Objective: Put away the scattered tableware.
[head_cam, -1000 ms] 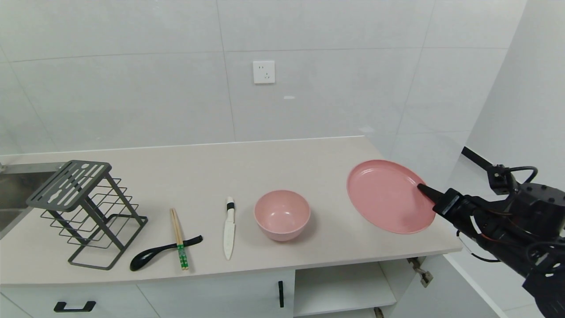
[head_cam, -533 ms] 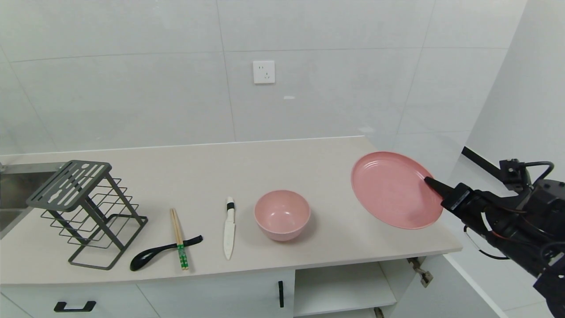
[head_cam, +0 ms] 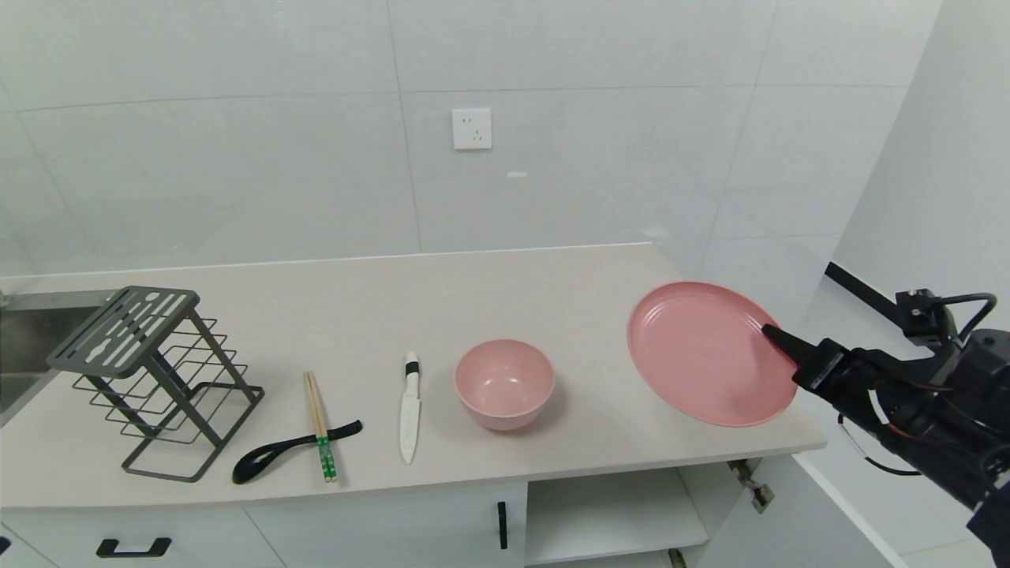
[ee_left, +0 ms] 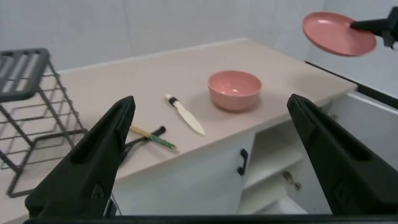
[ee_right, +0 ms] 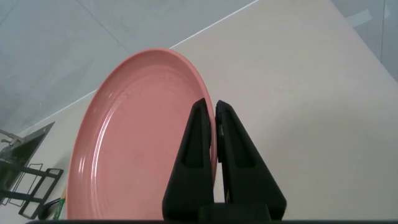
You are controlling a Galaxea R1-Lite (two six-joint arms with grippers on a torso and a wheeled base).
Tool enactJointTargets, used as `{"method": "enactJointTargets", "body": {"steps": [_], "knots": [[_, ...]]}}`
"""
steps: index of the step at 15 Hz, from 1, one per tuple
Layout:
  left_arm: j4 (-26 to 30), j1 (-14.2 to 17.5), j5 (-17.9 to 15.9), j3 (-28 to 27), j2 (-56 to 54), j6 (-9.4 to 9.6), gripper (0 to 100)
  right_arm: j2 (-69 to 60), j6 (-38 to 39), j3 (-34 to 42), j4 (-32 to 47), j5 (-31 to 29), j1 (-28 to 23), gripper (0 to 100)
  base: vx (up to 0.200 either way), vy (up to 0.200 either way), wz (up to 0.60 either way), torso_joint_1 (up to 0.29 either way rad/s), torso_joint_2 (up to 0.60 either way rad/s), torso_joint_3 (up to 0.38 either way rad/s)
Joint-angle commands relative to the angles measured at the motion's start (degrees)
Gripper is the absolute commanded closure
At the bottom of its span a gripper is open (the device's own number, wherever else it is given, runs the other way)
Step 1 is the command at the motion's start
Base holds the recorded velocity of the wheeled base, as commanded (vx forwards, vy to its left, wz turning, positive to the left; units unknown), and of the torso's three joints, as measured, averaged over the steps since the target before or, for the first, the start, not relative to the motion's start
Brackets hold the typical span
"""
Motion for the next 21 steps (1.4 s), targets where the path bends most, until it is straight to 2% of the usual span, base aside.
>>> {"method": "enactJointTargets", "body": {"steps": [1,2,3,4,5,7,8,9,11,12,14,15,16,17,18,19,21], "knots": [[1.0,-0.6,-5.6,-4.8,15.9,1.94,0,-1.2,-0.3,0.3,-0.1,0.1,0.1,100,0.0,0.0,0.0,0.0,0.0,0.0],[0.9,-0.6,-6.4,-6.3,20.3,3.96,0,-1.6,-0.5,0.3,-0.1,0.1,0.1,100,0.0,0.0,0.0,0.0,0.0,0.0],[0.7,-0.6,-6.5,-7.1,22.8,4.93,0,-2.0,-0.6,0.3,-0.1,0.1,0.4,100,0.0,0.0,0.0,0.0,0.0,0.0],[-1.1,-1.8,-6.5,-9.0,29.0,6.68,0,-3.8,-0.6,0.2,-0.1,0.1,1.1,100,0.0,0.0,0.0,0.0,0.0,0.0],[-4.8,-3.9,-6.4,-9.2,34.0,7.21,0,-4.9,-0.6,0.1,-0.1,0.1,1.4,100,0.0,0.0,0.0,0.0,0.0,0.0],[-11.3,-7.6,-5.8,-9.2,41.0,7.12,0,-5.8,-1.1,-0.9,-0.1,-0.3,1.3,100,0.0,0.0,0.0,0.0,0.0,0.0],[-14.2,-9.1,-3.9,-9.8,45.6,6.95,0,-6.3,-3.7,-2.0,-0.1,-0.4,1.3,100,0.0,0.0,0.0,0.0,0.0,0.0],[-14.8,-10.4,-0.9,-12.0,51.3,6.33,0,-6.5,-5.1,-2.8,-0.1,-0.4,1.3,100,0.0,0.0,0.0,0.0,0.0,0.0],[-15.2,-11.3,0.1,-14.4,57.5,4.49,0,-6.6,-5.1,-3.5,-0.1,-0.4,1.2,100,0.0,0.0,0.0,0.0,0.0,0.0],[-15.3,-12.6,1.5,-16.0,60.9,4.22,0,-6.6,-5.1,-4.4,-0.1,-0.4,0.9,100,0.0,0.0,0.0,0.0,0.0,0.0],[-15.3,-13.8,2.6,-17.8,63.5,4.22,0,-6.6,-5.1,-5.4,-0.1,-0.4,0.9,100,0.0,0.0,0.0,0.0,0.0,0.0],[-15.3,-16.1,3.2,-20.2,67.3,4.31,0,-7.0,-5.1,-6.0,-0.1,-0.4,1.1,100,0.0,0.0,0.0,0.0,0.0,0.0],[-15.4,-17.1,3.8,-20.8,68.6,4.49,0,-7.3,-5.1,-6.0,-0.1,-0.4,1.1,100,0.0,0.0,0.0,0.0,0.0,0.0],[-15.9,-18.5,5.9,-21.4,70.5,4.31,0,-7.8,-5.1,-6.1,-0.1,-0.4,1.3,100,0.0,0.0,0.0,0.0,0.0,0.0],[-15.9,-18.5,5.9,-21.4,70.5,4.31,0,-7.8,-5.1,-6.1,-0.1,-0.4,1.3,100,0.0,0.0,0.0,0.0,0.0,0.0],[-19.1,-19.9,7.1,-22.3,74.6,4.75,0,-8.1,-5.2,-6.1,-0.1,-0.4,1.4,100,0.0,0.0,0.0,0.0,0.0,0.0],[-25.2,-20.6,7.4,-22.3,80.7,4.49,0,-8.1,-5.3,-6.5,-0.1,-0.4,1.4,100,0.0,0.0,0.0,0.0,0.0,0.0]]}}
